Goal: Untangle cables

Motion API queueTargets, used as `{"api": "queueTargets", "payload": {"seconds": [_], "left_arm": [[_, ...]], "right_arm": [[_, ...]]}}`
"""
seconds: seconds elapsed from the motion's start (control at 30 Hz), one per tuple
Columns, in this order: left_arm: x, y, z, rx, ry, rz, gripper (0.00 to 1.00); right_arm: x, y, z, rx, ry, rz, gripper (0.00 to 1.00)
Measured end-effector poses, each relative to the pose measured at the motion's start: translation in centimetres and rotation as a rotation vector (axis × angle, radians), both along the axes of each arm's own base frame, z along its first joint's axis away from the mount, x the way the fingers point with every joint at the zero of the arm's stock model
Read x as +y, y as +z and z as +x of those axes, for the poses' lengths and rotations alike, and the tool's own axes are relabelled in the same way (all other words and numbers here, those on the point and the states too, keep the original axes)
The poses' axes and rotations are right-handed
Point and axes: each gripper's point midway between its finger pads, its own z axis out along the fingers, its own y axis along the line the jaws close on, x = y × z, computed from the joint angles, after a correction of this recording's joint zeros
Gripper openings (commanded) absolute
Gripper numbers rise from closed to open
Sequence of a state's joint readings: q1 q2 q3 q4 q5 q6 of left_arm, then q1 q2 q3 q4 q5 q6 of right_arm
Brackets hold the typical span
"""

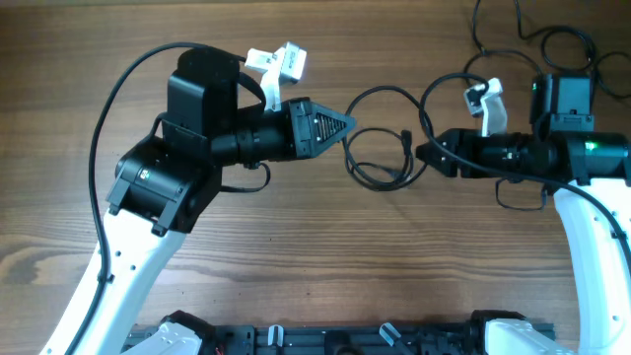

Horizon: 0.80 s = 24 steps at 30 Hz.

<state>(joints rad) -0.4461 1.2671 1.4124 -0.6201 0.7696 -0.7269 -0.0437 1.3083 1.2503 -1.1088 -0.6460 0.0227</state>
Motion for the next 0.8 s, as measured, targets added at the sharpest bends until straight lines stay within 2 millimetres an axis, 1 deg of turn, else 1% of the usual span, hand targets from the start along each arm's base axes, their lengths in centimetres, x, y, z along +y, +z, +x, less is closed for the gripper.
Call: {"api": "queueTargets", "payload": {"seconds": [0.03,0.1,0.13,0.17,0.2,0.23,0.3,0.33,0.37,0.43,0.47,0.53,0.6,0.67,0.73,0.8], "left_arm": [[0.1,0.0,0.0,0.008,0.002,-0.002,0.04],[1.2,-0.3,0.6,0.038,0.037,0.001,0.04],[1.9,-0.5,0.9,0.052,0.059,0.005,0.04],[3.1,-0.5,1.4,0.063,0.098,0.008,0.04],[4.0,-0.6,1.4,0.077,0.123,0.010,0.04],[5.0,-0.2,1.6,0.072,0.154,0.007,0.04],[6.8,0.7,1.4,0.053,0.206,-0.002,0.04],[7.3,1.1,1.1,0.044,0.221,-0.005,0.04],[7.6,1.5,0.8,0.029,0.226,-0.011,0.04],[7.5,1.9,0.8,0.046,0.235,-0.031,0.04],[7.4,2.3,0.9,0.037,0.229,-0.049,0.04],[6.8,4.2,1.0,0.001,0.198,-0.112,0.04],[6.5,5.5,0.9,-0.006,0.180,-0.163,0.04],[6.3,6.6,0.9,0.008,0.176,-0.211,0.04],[6.2,7.7,1.0,0.014,0.174,-0.257,0.04],[6.1,9.5,1.0,-0.005,0.170,-0.312,0.04]], "right_arm": [[-1.5,-0.9,0.3,0.031,-0.073,-0.081,0.44],[-5.0,-2.5,0.5,0.096,-0.253,-0.250,0.45],[-7.3,-3.1,0.5,0.126,-0.367,-0.346,0.48],[-7.9,-3.2,0.5,0.132,-0.403,-0.371,0.50],[-8.6,-3.3,0.5,0.137,-0.444,-0.397,0.57],[-9.0,-3.3,0.5,0.142,-0.473,-0.410,0.67],[-9.3,-3.3,0.6,0.143,-0.501,-0.413,0.71],[-8.9,-3.2,0.8,0.142,-0.496,-0.390,0.74],[-7.9,-3.0,1.0,0.135,-0.467,-0.337,0.77],[-5.0,-2.0,1.8,0.073,-0.320,-0.206,0.82],[-3.4,-1.3,1.9,0.038,-0.231,-0.140,0.83],[-0.7,0.1,1.4,-0.019,-0.072,-0.018,0.84],[0.5,0.9,1.1,-0.052,0.002,0.043,0.83],[1.3,1.5,0.9,-0.074,0.046,0.085,0.84],[1.9,2.0,1.1,-0.101,0.067,0.101,0.83],[3.4,2.6,1.4,-0.137,0.107,0.118,0.83]]}}
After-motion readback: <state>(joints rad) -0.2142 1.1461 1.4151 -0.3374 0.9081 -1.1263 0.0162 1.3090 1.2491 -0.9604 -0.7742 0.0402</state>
